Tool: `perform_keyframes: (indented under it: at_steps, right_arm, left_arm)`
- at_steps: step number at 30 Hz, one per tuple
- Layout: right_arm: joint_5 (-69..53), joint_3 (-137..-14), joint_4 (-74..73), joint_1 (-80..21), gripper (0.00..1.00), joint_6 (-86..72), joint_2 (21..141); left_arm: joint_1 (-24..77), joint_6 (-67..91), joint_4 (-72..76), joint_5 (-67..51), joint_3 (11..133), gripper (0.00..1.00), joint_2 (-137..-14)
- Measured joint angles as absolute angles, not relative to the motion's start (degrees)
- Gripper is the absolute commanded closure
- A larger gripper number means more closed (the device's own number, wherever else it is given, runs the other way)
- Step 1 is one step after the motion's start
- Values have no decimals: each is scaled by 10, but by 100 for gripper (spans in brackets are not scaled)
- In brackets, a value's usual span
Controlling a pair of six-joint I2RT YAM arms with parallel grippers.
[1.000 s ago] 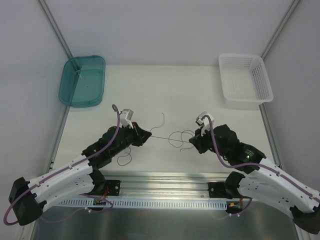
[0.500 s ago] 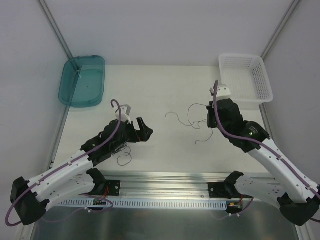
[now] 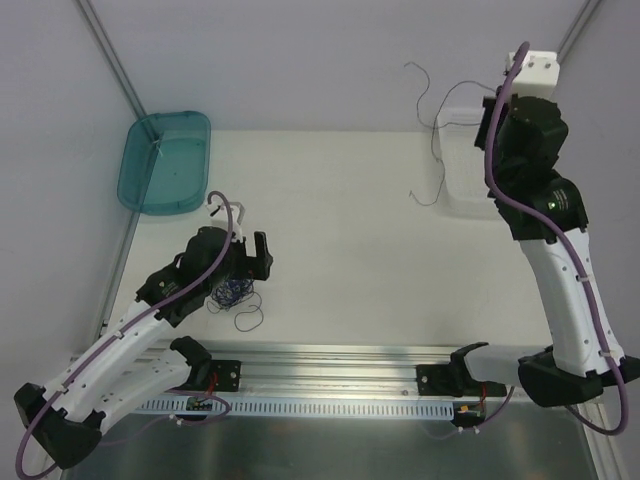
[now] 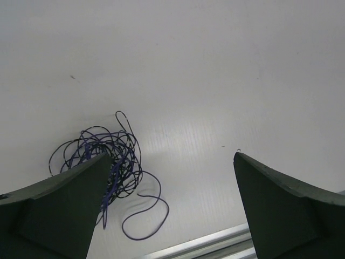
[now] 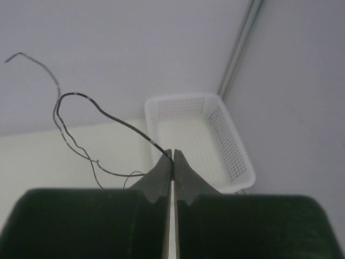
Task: Untangle the cables
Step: Place the cable in the bin.
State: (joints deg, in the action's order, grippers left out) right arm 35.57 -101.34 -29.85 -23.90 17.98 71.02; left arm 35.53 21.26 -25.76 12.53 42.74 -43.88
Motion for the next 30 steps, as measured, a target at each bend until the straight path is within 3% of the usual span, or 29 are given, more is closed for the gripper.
perform_keyframes:
  at_steps: [10, 21, 24, 25, 27, 28, 30]
  right_arm:
    - [355, -1092, -149, -78, 99, 250, 872]
    - [296, -1061, -122, 57, 98, 142, 1112]
    - [284, -1061, -160, 87, 79, 76, 1162]
    - [281, -1060, -174, 95, 63, 56, 1171]
    - [278, -1059, -201, 110, 46, 28, 1179]
    - [277, -1057, -210, 114, 32, 17, 1178]
    - [275, -1053, -214, 118, 22, 3, 1171]
  left_arm:
    - [355, 176, -278, 203, 388, 1, -367]
    - [347, 165, -280, 213, 386, 1, -402]
    - [344, 164, -280, 211, 386, 1, -410]
    - [343, 164, -281, 211, 386, 1, -413]
    - [340, 163, -282, 210, 386, 1, -415]
    - [338, 162, -281, 210, 386, 1, -416]
    - [335, 162, -282, 209, 386, 1, -418]
